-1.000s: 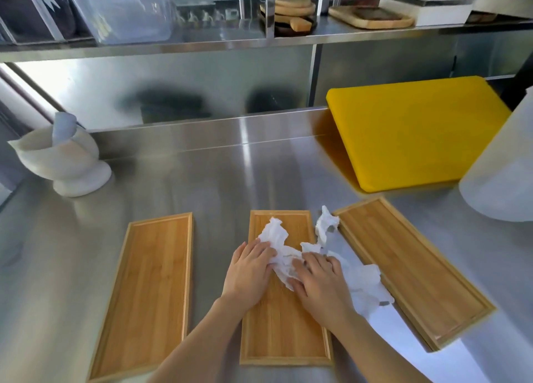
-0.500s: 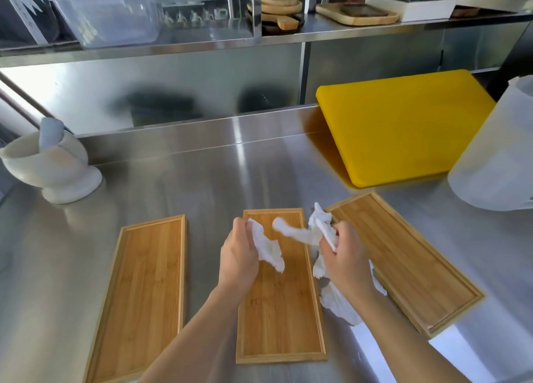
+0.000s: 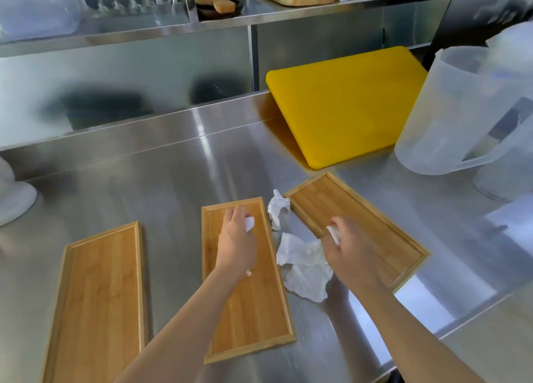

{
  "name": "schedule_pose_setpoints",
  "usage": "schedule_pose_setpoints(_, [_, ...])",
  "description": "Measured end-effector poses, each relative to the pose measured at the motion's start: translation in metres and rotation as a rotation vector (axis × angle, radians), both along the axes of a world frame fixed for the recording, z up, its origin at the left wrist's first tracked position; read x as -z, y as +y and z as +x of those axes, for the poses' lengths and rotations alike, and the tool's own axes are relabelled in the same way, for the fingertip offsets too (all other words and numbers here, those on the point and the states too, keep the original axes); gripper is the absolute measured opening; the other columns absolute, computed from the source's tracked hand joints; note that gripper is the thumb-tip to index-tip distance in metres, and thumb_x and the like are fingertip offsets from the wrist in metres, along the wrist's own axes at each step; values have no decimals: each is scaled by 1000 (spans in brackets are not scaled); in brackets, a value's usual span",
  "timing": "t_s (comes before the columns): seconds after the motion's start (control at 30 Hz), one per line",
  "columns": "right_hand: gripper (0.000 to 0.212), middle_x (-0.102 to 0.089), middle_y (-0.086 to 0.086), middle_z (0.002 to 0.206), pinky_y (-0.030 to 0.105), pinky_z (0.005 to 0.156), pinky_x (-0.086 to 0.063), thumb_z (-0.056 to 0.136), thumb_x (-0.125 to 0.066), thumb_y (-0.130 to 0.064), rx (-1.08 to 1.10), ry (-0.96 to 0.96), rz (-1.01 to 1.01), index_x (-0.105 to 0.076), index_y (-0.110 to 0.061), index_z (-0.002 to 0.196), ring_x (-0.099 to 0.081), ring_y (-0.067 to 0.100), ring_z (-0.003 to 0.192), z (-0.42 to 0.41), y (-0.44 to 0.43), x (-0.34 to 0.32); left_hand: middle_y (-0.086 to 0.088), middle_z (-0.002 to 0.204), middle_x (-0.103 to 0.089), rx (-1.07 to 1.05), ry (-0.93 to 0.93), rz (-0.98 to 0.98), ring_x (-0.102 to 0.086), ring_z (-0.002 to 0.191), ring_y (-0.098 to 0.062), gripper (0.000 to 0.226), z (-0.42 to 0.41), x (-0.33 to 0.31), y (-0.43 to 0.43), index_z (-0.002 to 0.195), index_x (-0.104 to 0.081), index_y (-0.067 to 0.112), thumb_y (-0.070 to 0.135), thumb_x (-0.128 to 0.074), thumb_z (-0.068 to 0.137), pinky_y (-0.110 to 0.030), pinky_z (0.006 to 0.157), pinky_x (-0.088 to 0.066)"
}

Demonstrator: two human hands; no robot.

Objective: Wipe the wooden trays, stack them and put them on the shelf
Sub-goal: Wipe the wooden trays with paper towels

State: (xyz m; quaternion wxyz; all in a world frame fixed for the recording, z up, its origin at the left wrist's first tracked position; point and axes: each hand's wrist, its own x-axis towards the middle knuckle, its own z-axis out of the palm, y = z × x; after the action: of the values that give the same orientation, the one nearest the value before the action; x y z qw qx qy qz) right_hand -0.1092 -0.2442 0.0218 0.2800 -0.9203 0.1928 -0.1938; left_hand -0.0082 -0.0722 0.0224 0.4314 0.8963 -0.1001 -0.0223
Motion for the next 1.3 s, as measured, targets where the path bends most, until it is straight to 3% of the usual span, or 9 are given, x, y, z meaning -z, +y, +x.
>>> schedule_pose_setpoints(0.17, [54, -69, 7, 98, 38, 76, -45, 81, -40, -63, -14, 321, -18, -44, -24, 117, -63, 31, 90, -3, -3, 10, 3, 125, -50, 395, -37, 279, -60, 93, -22, 38, -21, 8, -23, 125, -42, 29, 31, -54, 89, -33, 71, -52])
schedule_pose_setpoints(0.3, [58, -71, 8, 95, 37, 74, -47, 83, -38, -62, -5, 257, -26, -40, -22, 124, -64, 31, 88, -10, -7, 13, 9, 135, -48, 656, -79, 583, -57, 112, -22, 52, -33, 17, -35, 136, -27, 39, 40, -49, 89, -37, 81, -47])
schedule_pose_setpoints(0.4, [58, -71, 5, 79, 34, 64, -49, 82, -36, -64, -17, 199, -85, -42, -20, 119, -65, 27, 73, -15, -10, 14, 4, 128, -56, 630, -110, 664, -58, 110, -23, 39, -31, 19, -37, 131, -40, 32, 32, -46, 92, -37, 82, -47])
schedule_pose_setpoints(0.7, [60, -71, -4, 87, 27, 55, -37, 66, -47, -75, -139, 279, -66, -51, -32, 107, -65, 23, 76, -18, 1, 29, -5, 82, -56, 366, -16, 140, -51, 73, -21, 21, -23, 12, -27, 93, -57, 4, 24, -53, 91, -26, 59, -36])
schedule_pose_setpoints(0.87, [21, -69, 0, 83, 29, 57, -38, 80, -59, -40, -224, 247, 125, -60, -22, 89, -57, 20, 70, -10, 5, 31, 4, 62, -39, 317, 145, -4, -34, 56, -11, 24, -29, 8, -29, 74, -48, 11, 27, -53, 91, -23, 50, -28])
schedule_pose_setpoints(1.03, [10, -55, -7, 70, 19, 48, -31, 79, -59, -25, -165, 222, 220, -53, -20, 85, -51, 18, 65, -9, 2, 36, -7, 66, -54, 249, 252, -134, -46, 56, -12, 23, -23, -3, -32, 75, -50, 14, 29, -51, 92, -22, 52, -38])
schedule_pose_setpoints(1.13, [47, -56, -19, 91, 29, 66, -50, 71, -67, -43, -107, 154, 526, -40, -35, 109, -58, 11, 82, -8, -2, 27, -14, 87, -65, 247, 335, -202, -60, 75, -25, 20, -16, -11, -34, 93, -56, 11, 30, -48, 93, -32, 65, -48])
schedule_pose_setpoints(1.2, [67, -59, -19, 109, 34, 73, -54, 67, -71, -46, -184, 106, 704, -33, -45, 122, -60, 8, 94, -6, -2, 23, -7, 79, -63, 298, 362, -244, -59, 70, -17, 18, -17, -14, -34, 89, -57, 11, 26, -49, 93, -28, 62, -47])
schedule_pose_setpoints(1.3, [27, -64, -28, 82, 22, 61, -46, 74, -66, -37, -243, 54, 682, -54, -52, 93, -58, -4, 72, -3, -4, 19, -1, 76, -65, 395, 440, -311, -62, 68, -11, 17, -24, -13, -39, 88, -60, 11, 24, -50, 93, -24, 63, -50])
